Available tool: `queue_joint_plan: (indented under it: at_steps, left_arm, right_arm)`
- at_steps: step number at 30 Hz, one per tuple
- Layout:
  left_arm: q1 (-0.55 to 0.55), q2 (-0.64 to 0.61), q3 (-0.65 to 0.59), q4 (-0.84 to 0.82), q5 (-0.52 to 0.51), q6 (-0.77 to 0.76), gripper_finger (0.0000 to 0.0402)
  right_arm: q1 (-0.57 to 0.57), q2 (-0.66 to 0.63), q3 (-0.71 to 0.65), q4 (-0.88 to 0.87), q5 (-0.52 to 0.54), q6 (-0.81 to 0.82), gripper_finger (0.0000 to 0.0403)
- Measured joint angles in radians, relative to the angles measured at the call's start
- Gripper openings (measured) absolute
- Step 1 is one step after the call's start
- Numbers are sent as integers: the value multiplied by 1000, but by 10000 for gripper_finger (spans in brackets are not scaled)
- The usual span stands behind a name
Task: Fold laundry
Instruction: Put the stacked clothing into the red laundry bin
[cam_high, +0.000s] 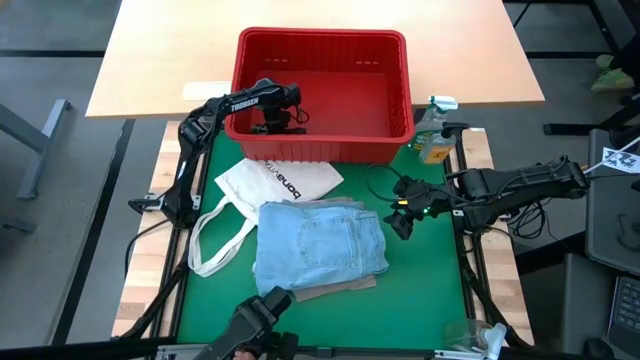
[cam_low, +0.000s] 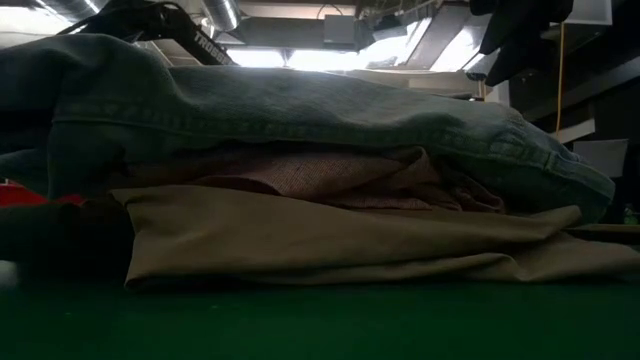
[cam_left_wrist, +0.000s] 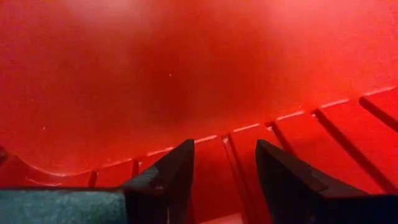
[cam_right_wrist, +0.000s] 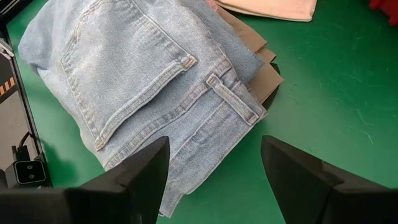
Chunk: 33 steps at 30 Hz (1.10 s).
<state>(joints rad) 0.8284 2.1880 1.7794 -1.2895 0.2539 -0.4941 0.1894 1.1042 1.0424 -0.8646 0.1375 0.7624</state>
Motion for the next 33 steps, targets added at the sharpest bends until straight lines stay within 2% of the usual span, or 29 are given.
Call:
queue_joint_plan:
  at_steps: [12,16,21,33]
  left_arm:
    - [-12,0,0,22,5,0,165]
    - [-38,0,-1,90,75,-1,165]
    - [-76,0,-1,235,197,-6,165]
    - [-125,0,-1,735,408,-216,165]
  right_arm:
    - [0,0,0,0,0,0,254]
    - [0,0,0,0,0,-1,254]
    - [0,0,0,0,0,-1,254]
    - [0,0,0,0,0,-1,254]
